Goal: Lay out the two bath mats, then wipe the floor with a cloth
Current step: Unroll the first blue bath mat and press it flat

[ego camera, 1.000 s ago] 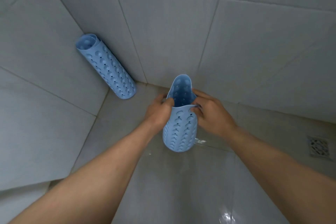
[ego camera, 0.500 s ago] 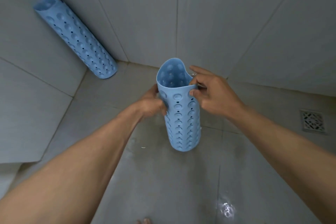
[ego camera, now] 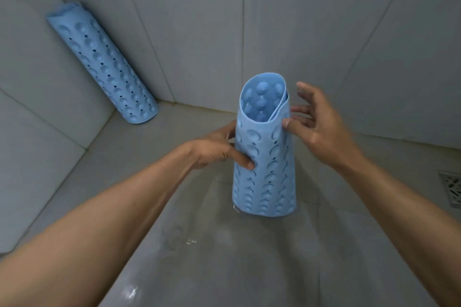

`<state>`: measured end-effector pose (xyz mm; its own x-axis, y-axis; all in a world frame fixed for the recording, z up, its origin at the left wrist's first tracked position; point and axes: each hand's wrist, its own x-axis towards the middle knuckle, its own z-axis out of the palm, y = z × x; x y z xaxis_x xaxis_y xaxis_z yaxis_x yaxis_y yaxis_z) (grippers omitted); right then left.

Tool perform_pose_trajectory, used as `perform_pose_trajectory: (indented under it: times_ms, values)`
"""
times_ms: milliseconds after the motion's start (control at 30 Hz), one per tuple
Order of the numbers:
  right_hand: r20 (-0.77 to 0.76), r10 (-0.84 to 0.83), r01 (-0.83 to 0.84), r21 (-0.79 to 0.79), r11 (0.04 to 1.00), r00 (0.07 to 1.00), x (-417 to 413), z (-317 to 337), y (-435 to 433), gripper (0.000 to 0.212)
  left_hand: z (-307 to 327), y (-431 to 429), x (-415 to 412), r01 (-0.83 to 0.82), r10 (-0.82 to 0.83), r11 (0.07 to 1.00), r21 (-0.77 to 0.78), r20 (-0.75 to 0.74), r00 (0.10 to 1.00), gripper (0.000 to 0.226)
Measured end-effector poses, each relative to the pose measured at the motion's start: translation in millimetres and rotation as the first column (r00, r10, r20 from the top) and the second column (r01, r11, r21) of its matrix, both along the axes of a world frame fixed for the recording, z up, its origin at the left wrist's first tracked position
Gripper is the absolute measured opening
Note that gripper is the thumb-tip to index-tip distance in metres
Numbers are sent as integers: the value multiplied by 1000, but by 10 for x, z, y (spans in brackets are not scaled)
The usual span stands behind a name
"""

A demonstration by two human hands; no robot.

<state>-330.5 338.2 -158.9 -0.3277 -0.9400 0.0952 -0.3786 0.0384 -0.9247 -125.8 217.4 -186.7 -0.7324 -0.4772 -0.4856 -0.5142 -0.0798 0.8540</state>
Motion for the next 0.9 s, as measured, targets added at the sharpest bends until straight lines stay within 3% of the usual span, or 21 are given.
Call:
perform_pose_trajectory:
  times_ms: [100, 200, 267, 400, 500, 667, 767, 900]
  values:
    - [-65, -26, 26, -8, 1000, 998, -108, -188, -89, 62, -114, -77, -72, -1, 1, 1000, -16, -19, 1000, 104]
    - [-32, 3, -2, 16, 1000, 999, -131, -331, -54, 53, -308, -10, -130, -57, 55, 998, -19, -93, 994, 103]
    - [43, 2, -5, 79, 997, 999, -78, -463, 32, 54, -442, 78, -159, -105, 103, 995, -2, -169, 980, 97]
    - [190, -144, 112, 168, 979, 971, 44, -773, 220, 80, -455, 296, -258, -178, 163, 983, -32, -275, 948, 73]
    - [330, -100, 56, 140, 989, 939, 123, -722, 297, 73, -330, 446, -331, -183, 157, 981, -65, -294, 943, 58]
    - [365, -105, 53, 150, 987, 925, 100, -588, 297, 75, -30, 500, -361, -172, 130, 974, -150, -254, 959, 52]
    - [419, -92, 29, 154, 988, 903, 140, -535, 209, 89, 182, 510, -367, -184, 126, 958, -219, -254, 959, 47]
    - [515, -2, -89, 151, 985, 857, 223, -571, 69, 93, 336, 498, -425, -138, 118, 941, -310, -82, 990, 62]
